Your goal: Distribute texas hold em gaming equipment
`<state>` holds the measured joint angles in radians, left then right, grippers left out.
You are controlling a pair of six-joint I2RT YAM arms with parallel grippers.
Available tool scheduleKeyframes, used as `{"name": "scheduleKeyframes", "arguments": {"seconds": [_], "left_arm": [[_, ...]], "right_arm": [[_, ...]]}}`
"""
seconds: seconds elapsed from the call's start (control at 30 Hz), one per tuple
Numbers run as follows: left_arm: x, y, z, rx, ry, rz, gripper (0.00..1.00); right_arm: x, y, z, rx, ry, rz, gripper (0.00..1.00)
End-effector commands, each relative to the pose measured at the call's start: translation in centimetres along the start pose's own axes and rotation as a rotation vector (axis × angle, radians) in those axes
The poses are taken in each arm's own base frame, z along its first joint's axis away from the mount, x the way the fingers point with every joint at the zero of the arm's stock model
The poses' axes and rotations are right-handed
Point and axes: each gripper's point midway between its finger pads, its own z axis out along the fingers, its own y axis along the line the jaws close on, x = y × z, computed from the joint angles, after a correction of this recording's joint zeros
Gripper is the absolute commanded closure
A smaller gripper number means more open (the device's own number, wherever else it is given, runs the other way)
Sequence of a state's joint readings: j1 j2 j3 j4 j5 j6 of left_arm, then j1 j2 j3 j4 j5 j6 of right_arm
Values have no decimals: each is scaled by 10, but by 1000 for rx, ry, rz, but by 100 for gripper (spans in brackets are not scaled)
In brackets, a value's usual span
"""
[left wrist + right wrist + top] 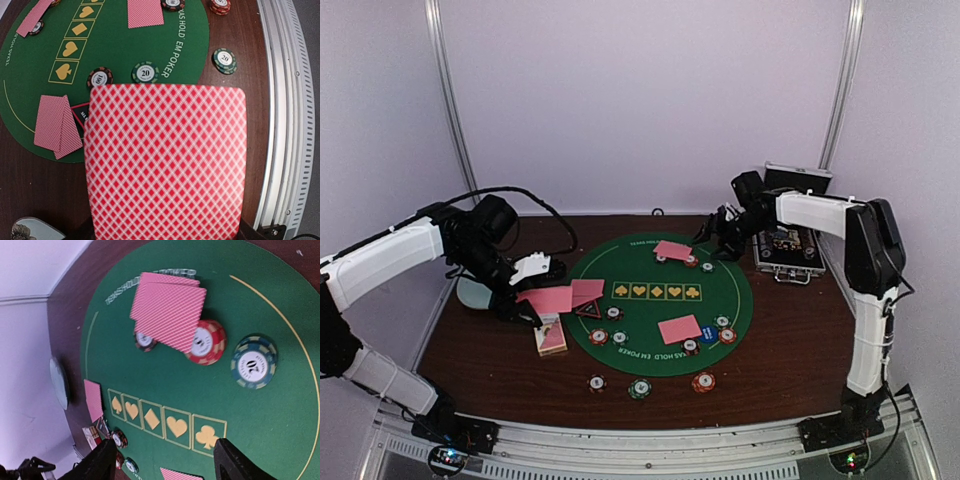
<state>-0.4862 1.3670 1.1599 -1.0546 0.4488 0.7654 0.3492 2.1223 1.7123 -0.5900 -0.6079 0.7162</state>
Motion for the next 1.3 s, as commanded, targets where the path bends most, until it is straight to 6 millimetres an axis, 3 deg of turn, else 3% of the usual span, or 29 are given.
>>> {"name": "scheduleKeyframes", "arguments": {"seconds": [0.0, 0.17, 0.23, 0.4, 0.5, 0.67, 0.87, 1.07, 1.27], "left_arm": [[-9, -3, -6, -2, -39, 7, 100], [-12, -2, -7, 1, -46, -12, 100], [-14, -3, -7, 3, -54, -17, 100], [-16, -2, -8, 2, -61, -29, 100], [-16, -2, -8, 1, -65, -33, 100], [-16, -2, -9, 0, -65, -37, 100], [-13, -2, -8, -3, -57, -32, 100], [-13, -2, -8, -3, -57, -32, 100], [-16, -2, -8, 2, -64, -36, 100]], "right_arm": [[37, 76, -37, -173, -59, -124, 28], [132, 145, -31, -342, 41, -219, 23], [164, 164, -30, -397, 75, -233, 21], [220, 204, -26, -496, 143, -265, 19], [242, 221, -20, -522, 181, -289, 19], [264, 231, -5, -490, 216, -332, 25], [271, 227, 4, -427, 208, -374, 44], [261, 216, 1, -328, 152, -418, 82], [263, 210, 8, -245, 152, -449, 94]]}}
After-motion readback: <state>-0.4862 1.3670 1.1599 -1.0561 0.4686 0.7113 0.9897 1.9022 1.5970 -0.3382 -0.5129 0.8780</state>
